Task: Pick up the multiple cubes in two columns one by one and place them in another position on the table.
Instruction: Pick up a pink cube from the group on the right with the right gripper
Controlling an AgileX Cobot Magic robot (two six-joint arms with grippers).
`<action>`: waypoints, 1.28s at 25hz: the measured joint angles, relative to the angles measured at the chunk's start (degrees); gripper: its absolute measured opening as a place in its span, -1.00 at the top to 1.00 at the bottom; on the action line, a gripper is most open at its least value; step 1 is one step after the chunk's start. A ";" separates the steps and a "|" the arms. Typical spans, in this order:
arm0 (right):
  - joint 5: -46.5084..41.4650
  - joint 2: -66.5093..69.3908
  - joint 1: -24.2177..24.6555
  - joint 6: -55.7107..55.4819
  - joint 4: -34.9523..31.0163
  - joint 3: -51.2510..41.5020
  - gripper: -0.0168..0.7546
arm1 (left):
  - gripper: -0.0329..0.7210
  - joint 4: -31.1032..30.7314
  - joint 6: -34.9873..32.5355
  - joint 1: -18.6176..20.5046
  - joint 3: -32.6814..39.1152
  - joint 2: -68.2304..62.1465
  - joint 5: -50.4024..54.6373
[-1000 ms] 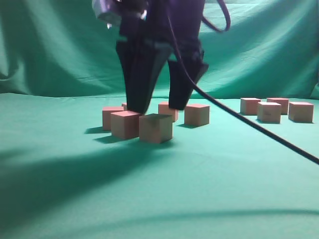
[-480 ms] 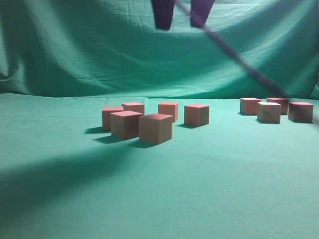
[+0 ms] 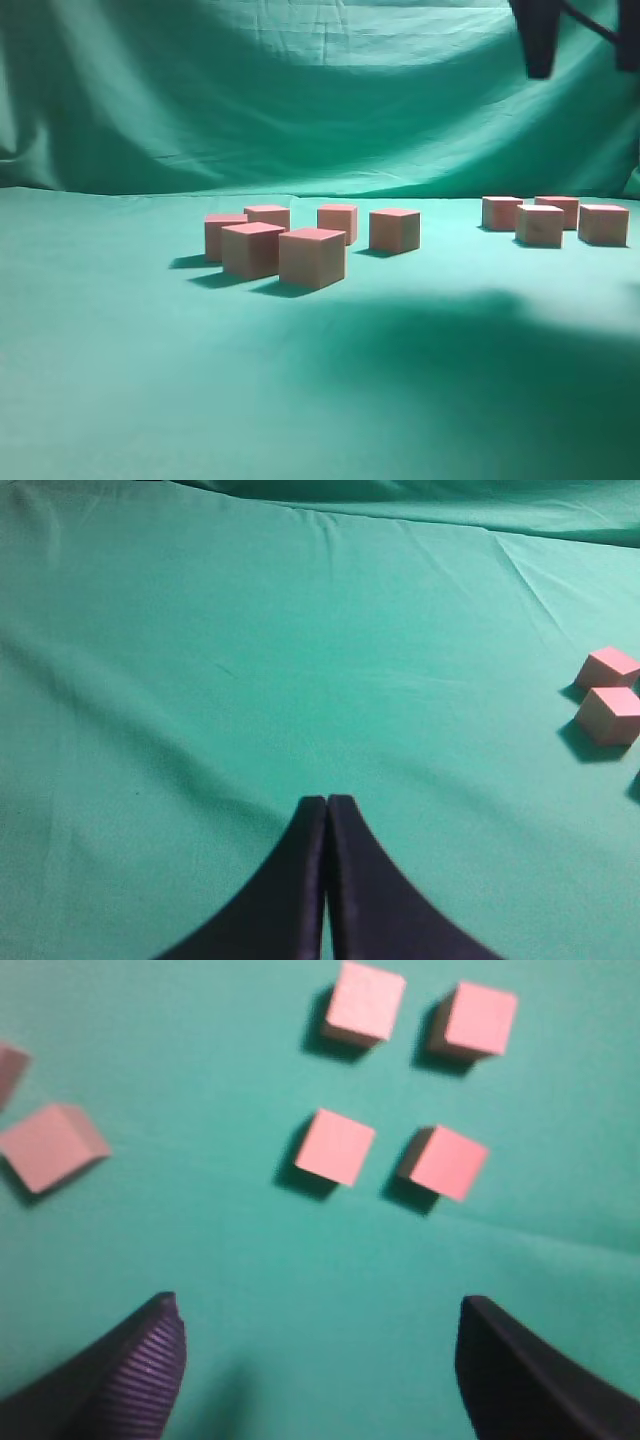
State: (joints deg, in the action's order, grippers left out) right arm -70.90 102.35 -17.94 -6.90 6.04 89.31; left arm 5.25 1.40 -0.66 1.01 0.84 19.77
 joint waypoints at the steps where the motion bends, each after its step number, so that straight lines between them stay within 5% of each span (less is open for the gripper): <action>1: 0.46 0.21 0.79 -0.21 -1.15 -1.18 -0.46 | 0.91 0.00 0.00 0.00 0.00 0.00 0.00; 15: 18.85 8.86 2.19 -4.33 -5.01 -5.86 -0.46 | 0.91 0.00 0.00 0.00 0.00 0.00 0.00; 32: 26.31 12.17 2.19 -7.37 -0.37 -5.86 -0.46 | 0.91 0.00 0.00 0.00 0.00 0.00 0.00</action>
State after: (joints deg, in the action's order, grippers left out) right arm -44.59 114.52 -15.76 -14.27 5.67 83.45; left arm 5.25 1.40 -0.66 1.01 0.84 19.77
